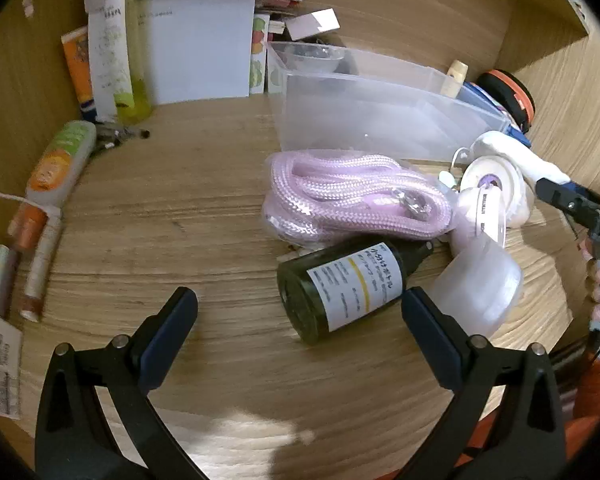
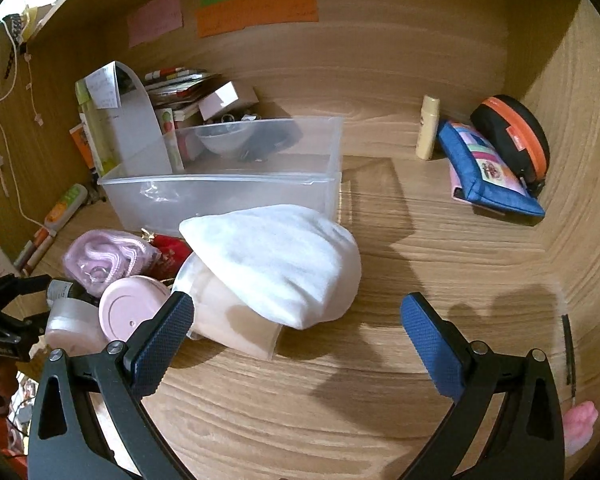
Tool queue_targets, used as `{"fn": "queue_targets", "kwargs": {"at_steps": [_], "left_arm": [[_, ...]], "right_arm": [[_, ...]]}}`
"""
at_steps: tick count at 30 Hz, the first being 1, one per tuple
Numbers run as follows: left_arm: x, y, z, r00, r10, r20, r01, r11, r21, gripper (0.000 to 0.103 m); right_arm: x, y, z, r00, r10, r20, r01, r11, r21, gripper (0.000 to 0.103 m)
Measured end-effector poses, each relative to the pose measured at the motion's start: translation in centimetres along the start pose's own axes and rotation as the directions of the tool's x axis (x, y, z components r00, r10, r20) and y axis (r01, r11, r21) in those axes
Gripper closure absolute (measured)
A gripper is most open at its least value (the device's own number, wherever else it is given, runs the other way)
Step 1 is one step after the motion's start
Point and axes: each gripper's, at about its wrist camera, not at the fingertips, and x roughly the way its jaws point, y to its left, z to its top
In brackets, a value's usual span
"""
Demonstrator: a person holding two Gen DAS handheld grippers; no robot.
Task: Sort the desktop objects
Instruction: 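Close the left gripper on the green bottle while the right grips the white cloth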
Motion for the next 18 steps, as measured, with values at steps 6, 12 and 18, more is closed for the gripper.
{"fn": "queue_targets", "kwargs": {"at_steps": [6, 12, 18], "left_arm": [[0.7, -0.1, 0.2, 0.999, -0.048, -0.009, 0.048, 0.998, -0.029, 0.0], [1.2, -1.0, 0.6, 0.997, -0.074, 0.002, 0.074, 0.997, -0.01, 0.0], [1.6, -1.5, 0.8, 0.999, -0.048, 0.018, 0.048, 0.999, -0.004, 0.002]], "right_arm": [[1.1, 0.2, 0.8, 1.0, 0.025, -0.008, -0.025, 1.0, -0.011, 0.0], [1.9, 0.0, 1.7, 0.998, 0.058, -0.009, -0.058, 0.998, -0.011, 0.002], [3.0, -1.0, 2.3, 0.99, 0.134, -0.04, -0.131, 0.99, 0.056, 0.011]]}}
